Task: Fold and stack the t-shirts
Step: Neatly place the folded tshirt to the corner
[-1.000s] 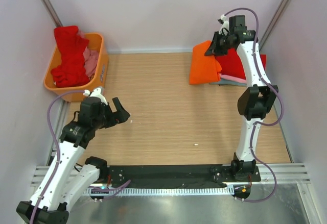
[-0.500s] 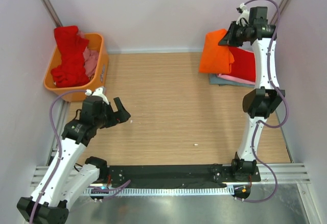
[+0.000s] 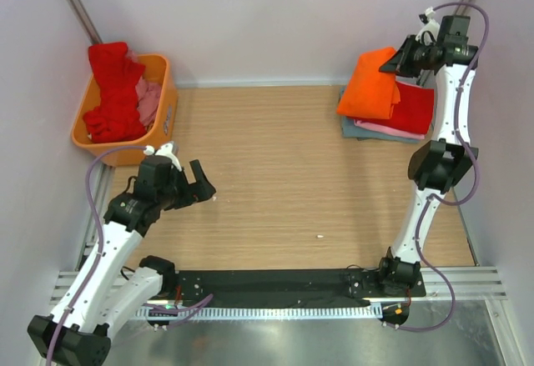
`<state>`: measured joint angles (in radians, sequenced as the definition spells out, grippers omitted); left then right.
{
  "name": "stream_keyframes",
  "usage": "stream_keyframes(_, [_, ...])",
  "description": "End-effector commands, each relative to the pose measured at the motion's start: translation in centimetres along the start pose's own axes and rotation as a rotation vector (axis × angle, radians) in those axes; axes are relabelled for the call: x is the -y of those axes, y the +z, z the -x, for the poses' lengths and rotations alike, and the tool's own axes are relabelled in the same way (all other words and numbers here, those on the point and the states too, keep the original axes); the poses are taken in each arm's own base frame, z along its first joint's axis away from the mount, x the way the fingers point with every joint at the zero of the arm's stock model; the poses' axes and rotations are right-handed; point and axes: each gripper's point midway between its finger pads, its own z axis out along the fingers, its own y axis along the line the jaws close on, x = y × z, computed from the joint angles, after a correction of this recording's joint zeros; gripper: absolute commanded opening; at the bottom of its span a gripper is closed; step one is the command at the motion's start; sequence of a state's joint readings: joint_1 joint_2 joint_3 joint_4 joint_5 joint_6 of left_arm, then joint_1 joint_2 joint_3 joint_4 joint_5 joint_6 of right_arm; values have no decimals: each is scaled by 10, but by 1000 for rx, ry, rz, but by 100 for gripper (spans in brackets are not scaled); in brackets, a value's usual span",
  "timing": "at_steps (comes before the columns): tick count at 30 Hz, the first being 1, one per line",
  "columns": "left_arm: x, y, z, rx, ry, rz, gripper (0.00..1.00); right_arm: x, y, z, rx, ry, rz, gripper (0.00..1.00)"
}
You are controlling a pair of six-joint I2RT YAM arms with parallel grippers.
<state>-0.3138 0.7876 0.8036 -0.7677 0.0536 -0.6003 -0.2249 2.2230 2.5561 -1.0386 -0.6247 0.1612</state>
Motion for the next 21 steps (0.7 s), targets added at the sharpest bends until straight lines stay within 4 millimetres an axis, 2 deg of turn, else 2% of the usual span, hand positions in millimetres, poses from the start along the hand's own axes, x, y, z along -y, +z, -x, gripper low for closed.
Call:
stream_keyframes(1, [6, 1, 1, 9, 28, -25, 100, 2, 10, 12, 31, 7, 75, 1])
stream_keyframes(4, [7, 1, -1, 7, 37, -24, 100, 28, 26, -2, -14, 45, 45, 1])
stream_keyframes(7, [7, 1, -2, 2, 40, -23, 100, 50, 35, -10, -33, 70, 9, 1])
stream_keyframes(10, [8, 2, -3, -4, 42, -22, 100, 66, 30, -7, -21, 106, -4, 1])
stream_keyframes(12, [8, 2, -3, -6, 44, -22, 100, 67, 22, 0, 1, 120, 3, 1])
stream_keyframes(15, [8, 2, -3, -5, 45, -23, 100, 51, 3, 14, 43, 113, 48, 1])
stream_keyframes(17, [8, 2, -3, -7, 45, -23, 100, 34, -12, 27, 84, 93, 75, 1])
stream_keyframes(21, [9, 2, -3, -2, 48, -30, 100, 18, -35, 41, 133, 92, 115, 1])
